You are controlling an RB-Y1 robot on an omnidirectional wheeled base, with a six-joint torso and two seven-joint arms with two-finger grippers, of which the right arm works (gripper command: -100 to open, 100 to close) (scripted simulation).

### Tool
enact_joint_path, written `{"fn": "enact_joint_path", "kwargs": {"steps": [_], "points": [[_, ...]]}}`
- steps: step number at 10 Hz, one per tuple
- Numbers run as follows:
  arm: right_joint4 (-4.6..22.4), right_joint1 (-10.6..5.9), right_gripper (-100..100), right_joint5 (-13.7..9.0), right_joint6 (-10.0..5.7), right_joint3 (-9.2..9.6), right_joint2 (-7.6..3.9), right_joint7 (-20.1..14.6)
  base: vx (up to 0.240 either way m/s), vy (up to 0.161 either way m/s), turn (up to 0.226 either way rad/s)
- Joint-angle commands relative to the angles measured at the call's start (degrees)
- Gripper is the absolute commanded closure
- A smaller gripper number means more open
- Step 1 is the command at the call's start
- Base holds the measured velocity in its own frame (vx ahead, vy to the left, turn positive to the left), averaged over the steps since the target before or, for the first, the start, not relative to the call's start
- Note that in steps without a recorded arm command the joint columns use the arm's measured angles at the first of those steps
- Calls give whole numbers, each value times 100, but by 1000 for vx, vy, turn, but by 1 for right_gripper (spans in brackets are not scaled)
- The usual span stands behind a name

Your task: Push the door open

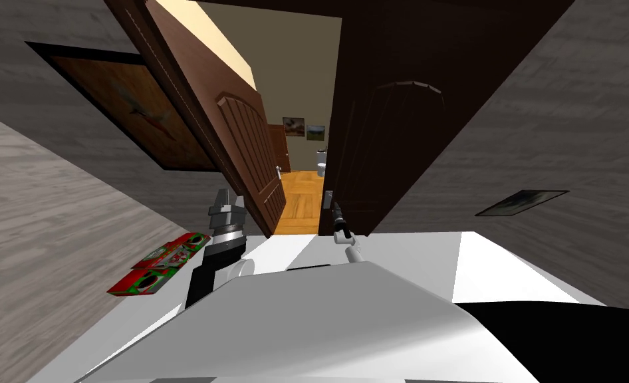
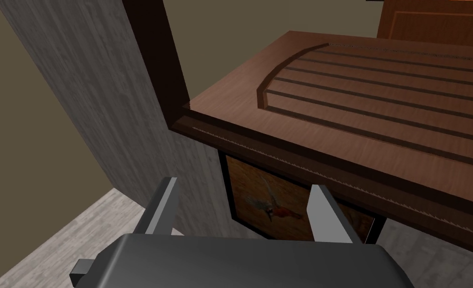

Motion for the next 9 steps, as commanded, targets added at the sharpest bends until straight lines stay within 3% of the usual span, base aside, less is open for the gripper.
{"fn": "enact_joint_path", "kwargs": {"steps": [1, 3, 5, 7, 9], "points": [[41, -15, -100, 5, -25, -23, -107, 19, 173, -13, 16], [83, -36, -100, -1, -44, -46, -192, 19, 186, 1, 17], [129, -59, -100, -8, -65, -71, -191, 19, 194, -2, 17], [170, -79, -100, -13, -83, -93, -111, 19, 201, -2, 18], [213, -100, -100, -19, -102, -115, 78, 19, 201, -12, 12]]}}
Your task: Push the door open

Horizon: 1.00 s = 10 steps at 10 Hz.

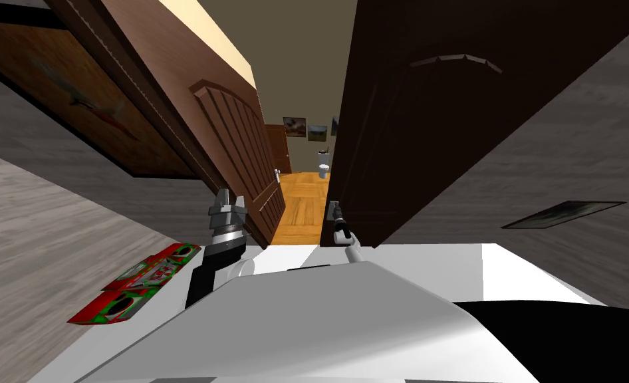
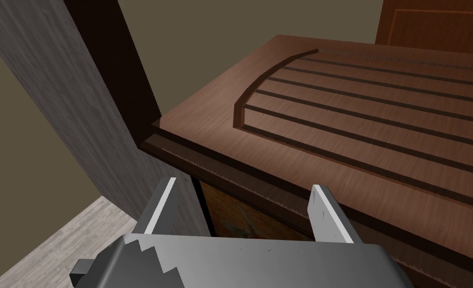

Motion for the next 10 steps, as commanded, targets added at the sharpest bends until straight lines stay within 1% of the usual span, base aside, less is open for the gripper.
{"fn": "enact_joint_path", "kwargs": {"steps": [1, 2, 7, 8, 10], "points": [[0, 0, -100, 0, 0, 0, 0, 0, 89, -8, 8], [0, 0, 100, 0, 0, 0, 0, 0, -9, 1, -8], [0, 0, 100, 0, 0, 0, 0, 0, -15, 1, 3], [0, -10, 100, -10, 8, -51, -49, 10, 104, 39, -15], [0, -13, 100, -24, 13, -127, -109, 24, 182, 37, -41]]}}
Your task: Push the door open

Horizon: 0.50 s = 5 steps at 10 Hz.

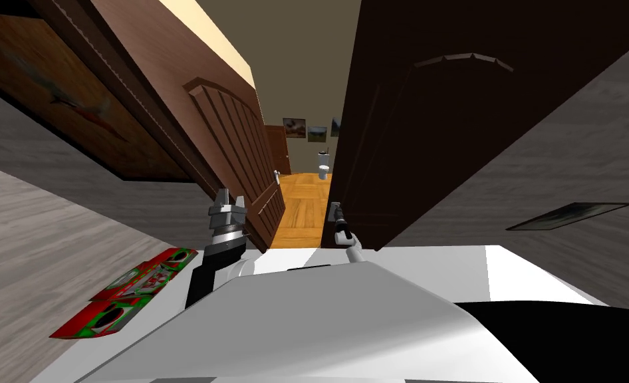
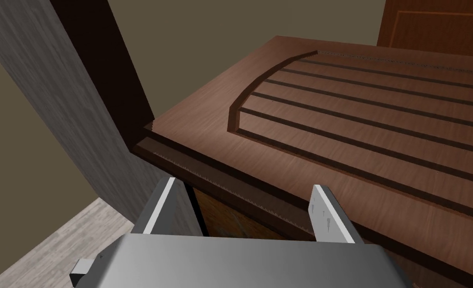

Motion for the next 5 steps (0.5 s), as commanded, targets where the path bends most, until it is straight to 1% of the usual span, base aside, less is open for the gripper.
{"fn": "enact_joint_path", "kwargs": {"steps": [1, 2, 4, 5], "points": [[-13, -73, 100, -22, -42, -109, -111, 12, 217, 58, -31], [-13, -75, 100, -32, -39, -165, -146, 22, 210, 66, -47], [-13, -79, 100, -56, -31, -291, -213, 45, 210, 38, -43], [-13, -81, 100, -69, -26, -360, -246, 58, 198, 68, -76]]}}
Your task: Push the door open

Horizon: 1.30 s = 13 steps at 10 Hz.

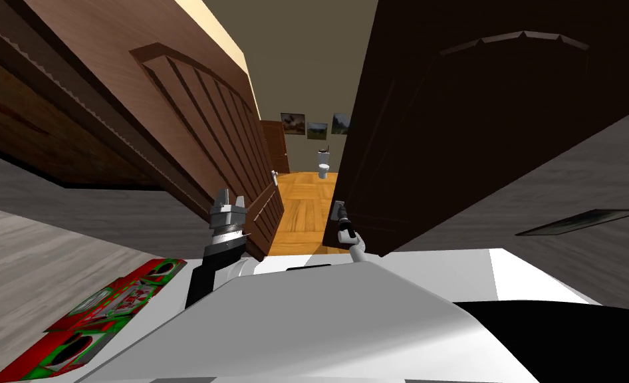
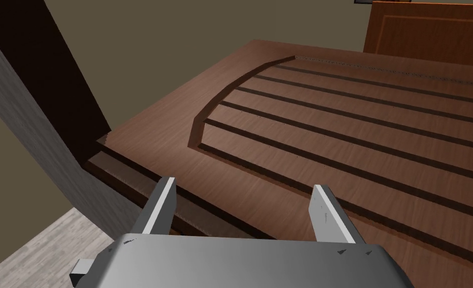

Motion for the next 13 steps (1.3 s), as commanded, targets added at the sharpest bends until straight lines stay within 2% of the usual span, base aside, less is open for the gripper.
{"fn": "enact_joint_path", "kwargs": {"steps": [1, 4, 6, 7, 9, 13], "points": [[20, -29, 100, -19, -22, -169, -71, 45, 154, 71, -51], [19, -36, 100, -56, -10, -364, -132, 81, 132, 57, -52], [19, -36, 100, -56, -10, -364, -132, 81, 80, 29, -26], [19, -40, 100, -80, -2, -486, -157, 103, 109, 53, -39], [19, -43, 100, -95, 3, -569, -169, 118, 126, 63, -63], [18, -53, 100, -150, 21, -859, -174, 171, 157, 63, -94]]}}
